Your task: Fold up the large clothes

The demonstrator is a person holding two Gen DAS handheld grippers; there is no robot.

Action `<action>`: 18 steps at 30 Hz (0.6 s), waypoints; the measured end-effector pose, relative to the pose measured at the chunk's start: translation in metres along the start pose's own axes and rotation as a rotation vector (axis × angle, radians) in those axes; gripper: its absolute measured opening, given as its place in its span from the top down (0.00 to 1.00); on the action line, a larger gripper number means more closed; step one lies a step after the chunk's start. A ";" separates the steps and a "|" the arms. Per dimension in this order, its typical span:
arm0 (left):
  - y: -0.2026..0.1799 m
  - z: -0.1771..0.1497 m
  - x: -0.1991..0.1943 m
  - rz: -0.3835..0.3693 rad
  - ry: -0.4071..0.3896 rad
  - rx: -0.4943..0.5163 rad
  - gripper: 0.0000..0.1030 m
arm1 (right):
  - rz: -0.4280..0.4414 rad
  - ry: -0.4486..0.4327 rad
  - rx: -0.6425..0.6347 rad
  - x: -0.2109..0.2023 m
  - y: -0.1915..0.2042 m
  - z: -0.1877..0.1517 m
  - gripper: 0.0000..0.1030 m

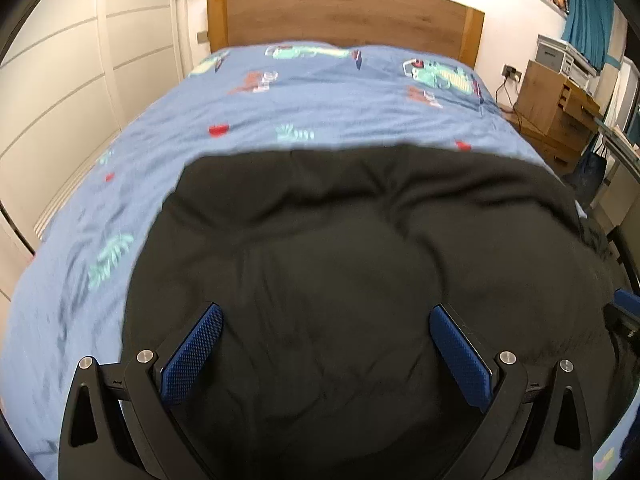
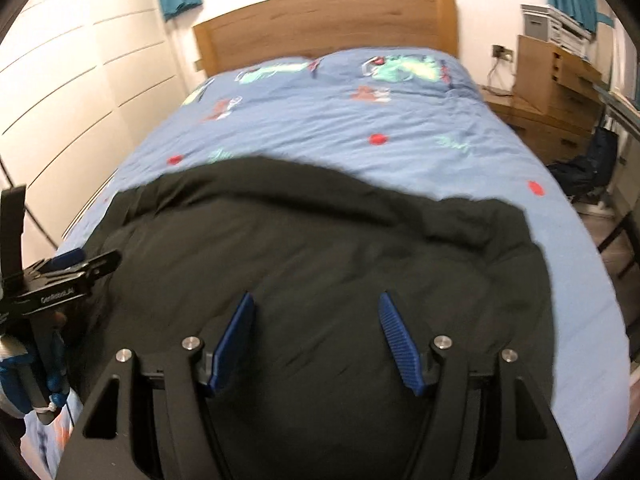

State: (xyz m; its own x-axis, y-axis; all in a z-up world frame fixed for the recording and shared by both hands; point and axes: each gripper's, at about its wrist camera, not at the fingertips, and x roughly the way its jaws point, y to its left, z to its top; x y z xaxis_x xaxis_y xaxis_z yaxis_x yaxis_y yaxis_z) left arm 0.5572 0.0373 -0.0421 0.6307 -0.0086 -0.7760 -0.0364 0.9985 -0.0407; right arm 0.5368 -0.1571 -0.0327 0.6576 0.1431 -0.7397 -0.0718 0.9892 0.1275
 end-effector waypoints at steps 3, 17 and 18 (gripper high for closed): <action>0.004 -0.012 0.006 0.003 0.012 -0.006 0.01 | -0.003 0.016 0.002 0.013 0.001 -0.012 0.38; 0.006 -0.022 -0.009 0.014 0.014 0.001 0.01 | -0.052 0.035 -0.021 -0.010 -0.005 -0.012 0.35; 0.006 -0.022 -0.011 0.017 0.015 0.003 0.01 | -0.058 0.031 -0.016 -0.014 -0.008 -0.013 0.34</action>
State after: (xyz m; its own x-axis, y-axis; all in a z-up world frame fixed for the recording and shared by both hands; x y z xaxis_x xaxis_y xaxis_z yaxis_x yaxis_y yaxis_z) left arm 0.5331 0.0426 -0.0475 0.6183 0.0077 -0.7859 -0.0449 0.9987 -0.0255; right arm 0.5183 -0.1664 -0.0317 0.6377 0.0856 -0.7655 -0.0465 0.9963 0.0727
